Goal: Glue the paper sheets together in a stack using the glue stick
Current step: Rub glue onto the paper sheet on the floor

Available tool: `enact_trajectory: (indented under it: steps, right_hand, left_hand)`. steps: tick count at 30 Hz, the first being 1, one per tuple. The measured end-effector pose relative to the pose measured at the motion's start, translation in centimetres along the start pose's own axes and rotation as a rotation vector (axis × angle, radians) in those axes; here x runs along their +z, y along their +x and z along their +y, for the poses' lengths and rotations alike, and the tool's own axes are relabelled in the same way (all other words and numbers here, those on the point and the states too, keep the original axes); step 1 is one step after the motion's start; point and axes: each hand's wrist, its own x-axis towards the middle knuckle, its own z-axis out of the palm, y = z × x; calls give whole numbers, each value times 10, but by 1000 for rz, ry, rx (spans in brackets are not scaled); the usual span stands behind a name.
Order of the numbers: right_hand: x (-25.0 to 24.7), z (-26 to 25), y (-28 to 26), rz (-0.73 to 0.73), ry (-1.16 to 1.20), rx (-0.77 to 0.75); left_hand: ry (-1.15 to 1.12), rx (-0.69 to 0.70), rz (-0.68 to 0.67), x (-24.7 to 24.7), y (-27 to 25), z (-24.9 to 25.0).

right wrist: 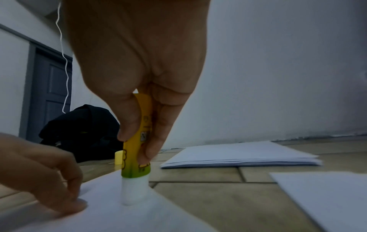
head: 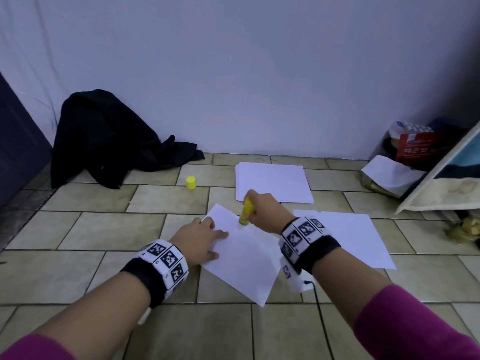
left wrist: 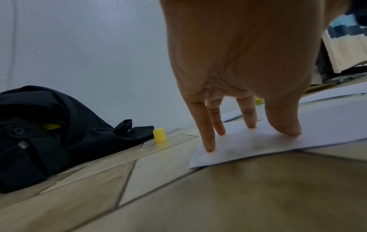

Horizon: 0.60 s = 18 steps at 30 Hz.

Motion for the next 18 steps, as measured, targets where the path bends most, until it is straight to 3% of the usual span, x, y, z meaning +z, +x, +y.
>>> enact_trajectory:
  steps: [9,15,18]
  right_hand:
    - [-23,51,-52,-30,-19,83]
    - [-39,69,-63,-34,-25,114]
    - [-48,72,-59,165,386,181]
  left_hand:
    - [48,20,-8,-9,9,-11]
    - [57,39,75,0,9,-18]
    - [-18,33,104,5,4,-24]
